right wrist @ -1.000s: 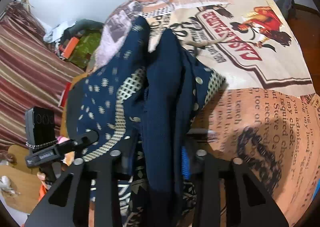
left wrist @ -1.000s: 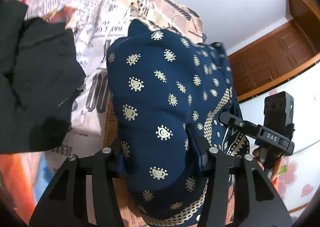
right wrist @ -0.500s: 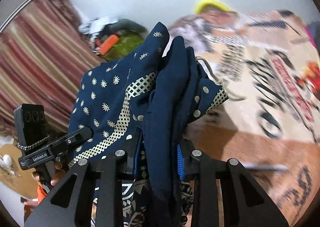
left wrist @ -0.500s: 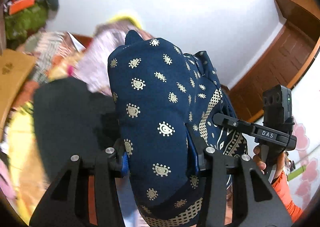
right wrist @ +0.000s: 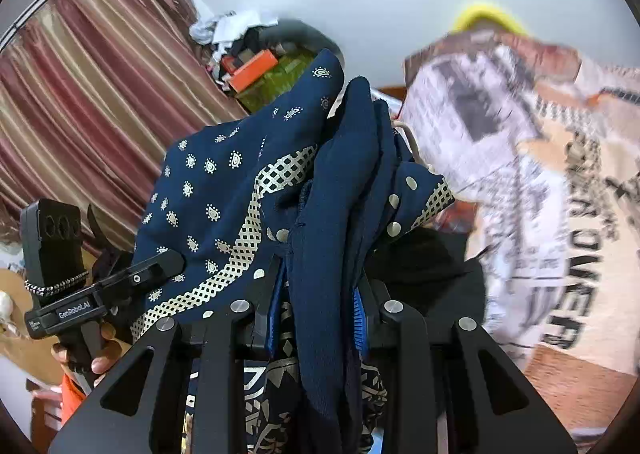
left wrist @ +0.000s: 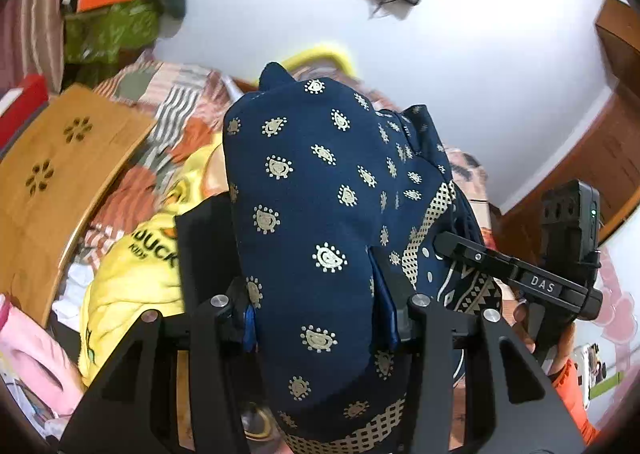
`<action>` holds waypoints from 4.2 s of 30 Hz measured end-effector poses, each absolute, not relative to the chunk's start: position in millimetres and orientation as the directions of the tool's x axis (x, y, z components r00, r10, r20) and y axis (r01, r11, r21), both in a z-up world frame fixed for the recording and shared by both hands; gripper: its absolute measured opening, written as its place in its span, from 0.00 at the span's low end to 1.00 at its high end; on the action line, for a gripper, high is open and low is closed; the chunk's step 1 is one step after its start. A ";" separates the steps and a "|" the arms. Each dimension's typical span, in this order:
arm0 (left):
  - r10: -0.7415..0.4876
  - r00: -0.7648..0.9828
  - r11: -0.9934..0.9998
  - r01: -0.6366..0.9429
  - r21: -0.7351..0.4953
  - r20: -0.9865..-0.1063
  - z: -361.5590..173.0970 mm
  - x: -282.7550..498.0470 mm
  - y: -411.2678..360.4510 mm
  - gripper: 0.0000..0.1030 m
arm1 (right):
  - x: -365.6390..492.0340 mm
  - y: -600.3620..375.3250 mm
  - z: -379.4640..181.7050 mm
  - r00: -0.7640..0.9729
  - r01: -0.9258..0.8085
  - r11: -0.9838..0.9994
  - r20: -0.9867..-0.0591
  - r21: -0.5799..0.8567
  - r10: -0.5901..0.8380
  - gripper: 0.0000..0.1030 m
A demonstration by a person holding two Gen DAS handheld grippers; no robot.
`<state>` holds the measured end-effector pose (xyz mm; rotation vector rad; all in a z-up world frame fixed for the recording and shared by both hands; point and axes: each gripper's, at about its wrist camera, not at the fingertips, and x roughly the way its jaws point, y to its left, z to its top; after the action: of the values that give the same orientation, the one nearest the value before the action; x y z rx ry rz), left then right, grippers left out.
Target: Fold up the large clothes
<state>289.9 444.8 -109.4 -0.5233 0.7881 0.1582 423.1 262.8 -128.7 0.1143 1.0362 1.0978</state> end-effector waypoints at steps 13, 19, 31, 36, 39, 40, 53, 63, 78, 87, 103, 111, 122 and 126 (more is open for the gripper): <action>0.008 0.600 0.879 -0.385 -0.281 -0.800 -187.1 289.1 445.0 0.60 | 404.9 279.2 -204.1 0.103 -0.713 0.613 -0.815 0.340 0.571 0.35; 0.121 0.605 0.897 -0.407 -0.175 -0.787 -171.2 255.0 414.2 0.73 | 384.4 246.6 -202.0 0.138 -0.720 0.644 -0.856 0.259 0.499 0.52; 0.237 0.579 0.877 -0.473 -0.085 -0.780 -138.3 180.6 362.3 0.74 | 332.0 169.8 -130.2 0.255 -0.691 0.664 -0.765 0.284 0.592 0.53; 0.269 0.684 0.903 -0.425 -0.070 -0.678 -69.6 147.9 320.6 0.74 | 299.3 136.5 -58.9 0.323 -0.720 0.619 -0.639 0.314 0.699 0.53; 0.313 0.761 0.913 -0.406 -0.039 -0.569 -20.3 122.5 284.6 0.74 | 268.6 114.5 -15.0 0.373 -0.751 0.588 -0.542 0.301 0.753 0.53; 0.326 0.779 0.915 -0.402 -0.028 -0.535 -8.1 115.5 274.2 0.74 | 257.3 106.8 -1.6 0.391 -0.760 0.581 -0.508 0.293 0.768 0.53; 0.404 0.907 0.914 -0.406 0.012 -0.115 71.4 2.3 152.6 0.74 | 132.5 46.0 68.7 0.532 -0.812 0.557 -0.170 0.177 0.830 0.53; 0.465 0.877 0.878 -0.474 -0.061 -0.116 58.0 -24.0 148.8 0.91 | 117.1 52.5 59.2 0.625 -0.756 0.646 -0.176 0.105 0.760 0.76; 0.490 0.863 0.864 -0.500 -0.062 -0.126 44.8 -26.0 146.3 0.97 | 119.5 43.3 54.2 0.660 -0.719 0.685 -0.193 0.118 0.726 0.94; 0.483 0.865 0.869 -0.492 -0.050 -0.136 40.5 -19.7 144.8 0.98 | 116.3 42.9 51.9 0.659 -0.719 0.685 -0.199 0.116 0.725 0.94; 0.469 0.870 0.877 -0.480 -0.040 -0.156 36.8 -12.8 144.1 0.99 | 109.3 45.7 55.4 0.664 -0.719 0.690 -0.214 0.080 0.717 0.94; 0.450 0.878 0.884 -0.464 -0.059 -0.165 35.7 -12.9 146.9 0.99 | 109.4 45.2 55.9 0.666 -0.717 0.692 -0.218 0.078 0.714 0.94; 0.441 0.880 0.887 -0.457 -0.063 -0.179 32.9 -10.4 150.2 0.99 | 109.2 46.2 56.8 0.666 -0.717 0.693 -0.218 0.075 0.713 0.94; 0.430 0.886 0.893 -0.446 -0.063 -0.177 32.3 -10.2 148.9 0.99 | 108.8 47.5 57.8 0.670 -0.716 0.695 -0.216 0.069 0.711 0.94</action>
<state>-10.2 148.9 32.3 -0.1027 0.1605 0.4559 108.8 47.5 57.8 -0.0224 0.2337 0.8037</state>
